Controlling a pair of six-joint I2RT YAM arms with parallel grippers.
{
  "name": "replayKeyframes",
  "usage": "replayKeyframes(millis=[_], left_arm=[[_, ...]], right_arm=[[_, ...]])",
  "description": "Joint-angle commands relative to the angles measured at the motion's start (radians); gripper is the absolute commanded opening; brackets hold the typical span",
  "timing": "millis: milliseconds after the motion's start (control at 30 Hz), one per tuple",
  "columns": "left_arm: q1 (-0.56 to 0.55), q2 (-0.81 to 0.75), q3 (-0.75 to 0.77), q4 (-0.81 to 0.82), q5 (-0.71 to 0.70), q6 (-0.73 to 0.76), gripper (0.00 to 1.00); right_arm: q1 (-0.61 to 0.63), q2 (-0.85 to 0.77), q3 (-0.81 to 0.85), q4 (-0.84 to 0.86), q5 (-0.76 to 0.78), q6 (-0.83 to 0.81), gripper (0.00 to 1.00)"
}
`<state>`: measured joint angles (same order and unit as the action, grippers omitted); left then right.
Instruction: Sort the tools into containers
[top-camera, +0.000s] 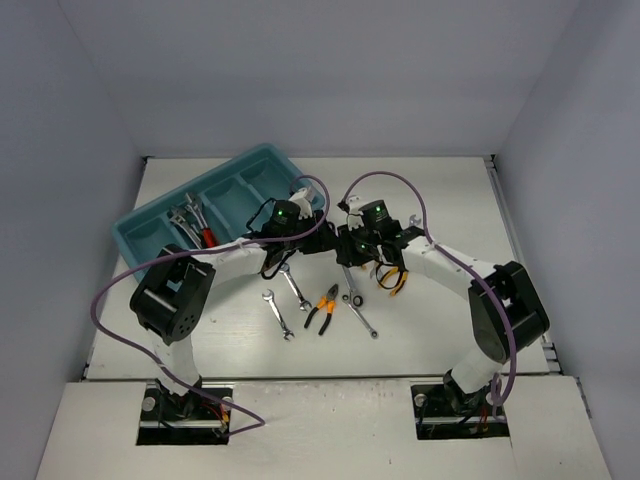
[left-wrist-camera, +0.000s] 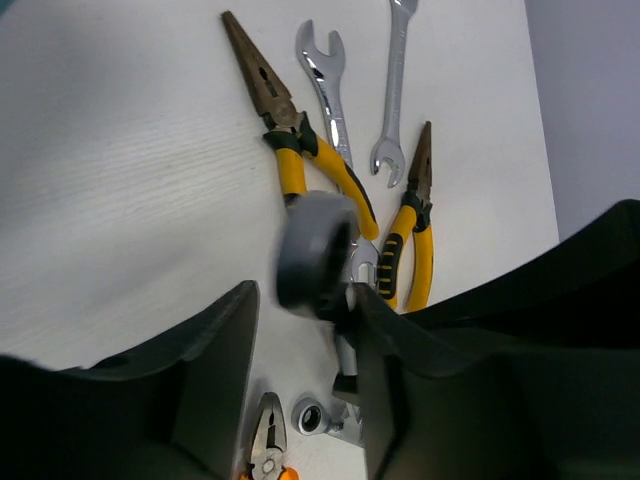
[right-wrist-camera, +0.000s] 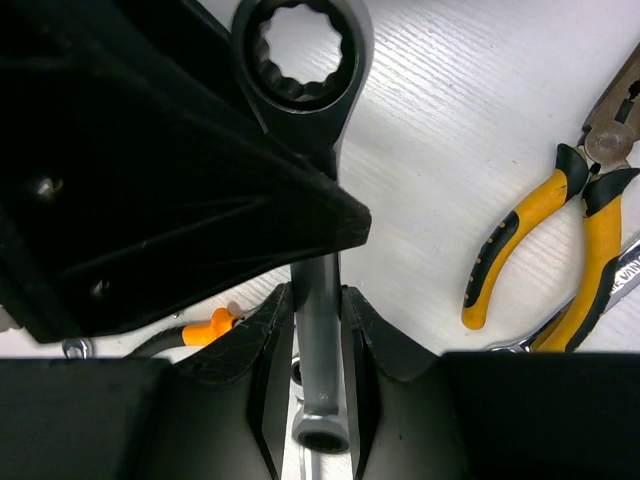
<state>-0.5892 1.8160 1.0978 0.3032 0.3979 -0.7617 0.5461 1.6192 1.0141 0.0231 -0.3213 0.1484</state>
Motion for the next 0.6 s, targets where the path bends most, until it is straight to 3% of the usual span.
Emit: replayKeyframes(millis=[0, 133, 333, 467, 500, 567], left_arm=[[-0.004, -0.01, 0.046, 0.129, 0.015, -0.034, 0.29], [-0.003, -0.007, 0.042, 0.164, 0.027, -0.042, 0.04], [0.0, -0.06, 0.02, 0.194, 0.038, -0.055, 0.0], [0.014, -0.116, 0.011, 0.192, 0.038, -0.076, 0.0], [0.031, -0.146, 0.007, 0.192, 0.042, -0.096, 0.0], [0.064, -0.186, 0.003, 0.166, 0.051, -0.122, 0.0]], right_arm=[[0.009, -0.051, 0.007, 0.097, -0.046, 0.009, 0.0], [0.011, -0.059, -0.004, 0.106, -0.051, 0.012, 0.0], [0.009, -0.101, -0.003, 0.103, -0.039, 0.021, 0.02], [0.009, -0.148, 0.009, 0.098, -0.051, 0.031, 0.44], [0.009, -0.181, 0.015, 0.094, -0.05, 0.037, 0.59], [0.009, -0.221, 0.027, 0.083, -0.045, 0.048, 0.73]])
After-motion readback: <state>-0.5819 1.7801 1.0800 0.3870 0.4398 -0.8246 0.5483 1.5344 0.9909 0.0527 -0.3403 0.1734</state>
